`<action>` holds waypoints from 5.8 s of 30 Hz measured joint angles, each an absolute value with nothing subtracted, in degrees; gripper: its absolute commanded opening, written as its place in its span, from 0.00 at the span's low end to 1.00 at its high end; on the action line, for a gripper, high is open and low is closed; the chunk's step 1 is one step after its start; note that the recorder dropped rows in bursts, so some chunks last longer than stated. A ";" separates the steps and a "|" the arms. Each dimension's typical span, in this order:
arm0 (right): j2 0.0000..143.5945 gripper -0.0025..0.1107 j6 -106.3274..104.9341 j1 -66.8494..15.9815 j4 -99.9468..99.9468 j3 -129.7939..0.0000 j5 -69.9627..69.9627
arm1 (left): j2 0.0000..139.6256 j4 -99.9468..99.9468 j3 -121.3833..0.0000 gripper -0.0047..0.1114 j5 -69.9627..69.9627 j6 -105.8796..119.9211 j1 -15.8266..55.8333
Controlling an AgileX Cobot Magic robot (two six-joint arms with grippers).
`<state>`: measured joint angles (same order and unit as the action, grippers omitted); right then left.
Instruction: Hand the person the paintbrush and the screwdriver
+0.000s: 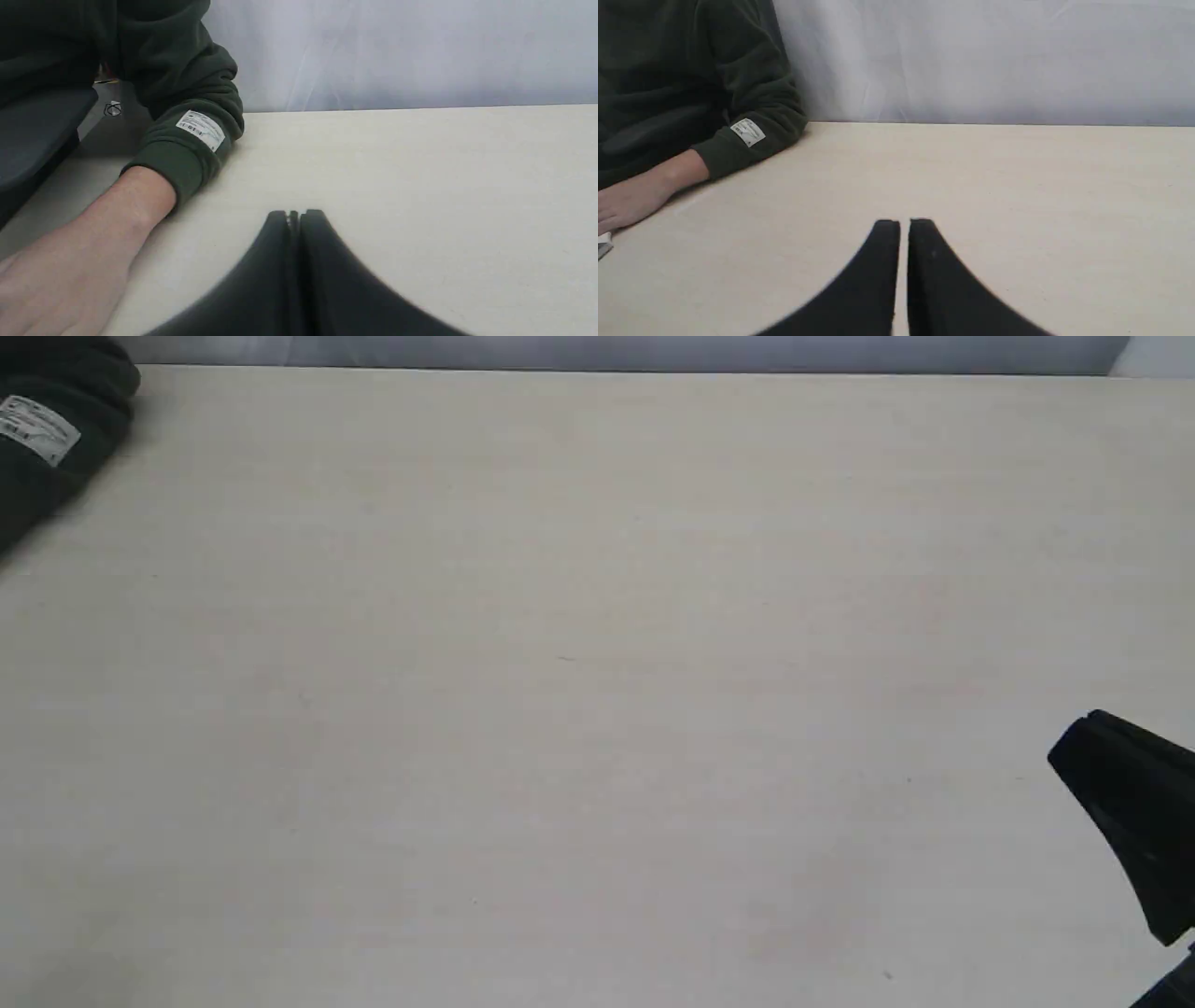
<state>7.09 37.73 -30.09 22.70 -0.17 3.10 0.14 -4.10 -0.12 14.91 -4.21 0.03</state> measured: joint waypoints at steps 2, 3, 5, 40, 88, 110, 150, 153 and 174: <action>7.09 0.06 38.23 -30.09 22.70 -0.17 3.10 | 0.14 -4.10 -0.12 0.04 14.91 -4.21 0.03; 7.09 0.06 38.36 -30.09 22.70 -0.17 3.10 | 0.14 -4.10 -0.12 0.04 14.91 -4.21 0.03; 7.09 0.06 38.46 -30.09 22.70 -0.17 3.10 | 0.14 -4.10 -0.12 0.04 14.91 -4.21 0.03; 0.33 0.06 35.19 -7.24 28.72 -0.17 15.80 | 0.14 -4.10 -0.12 0.04 14.91 -4.21 0.03; 0.33 0.06 5.20 -6.21 8.71 -0.17 20.21 | 0.14 -4.10 -0.12 0.04 14.91 -4.21 0.03; 0.33 0.06 4.97 -6.21 6.87 -0.17 20.21 | 0.14 -4.10 -0.12 0.04 14.91 -4.21 0.03; 0.33 0.06 2.82 -6.21 5.61 -0.17 20.21 | 0.14 -4.10 -0.12 0.04 14.91 -4.21 0.03; 0.33 0.06 2.82 -6.21 5.61 -0.17 20.21 | 0.14 -4.10 -0.12 0.04 14.91 -4.21 0.03; 0.33 0.06 2.68 -6.21 5.61 -0.17 20.21 | 0.14 -4.10 -0.12 0.04 14.91 -4.21 0.03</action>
<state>0.33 2.68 -6.21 5.61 -0.17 20.21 0.14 -4.10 -0.12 14.91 -4.21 0.03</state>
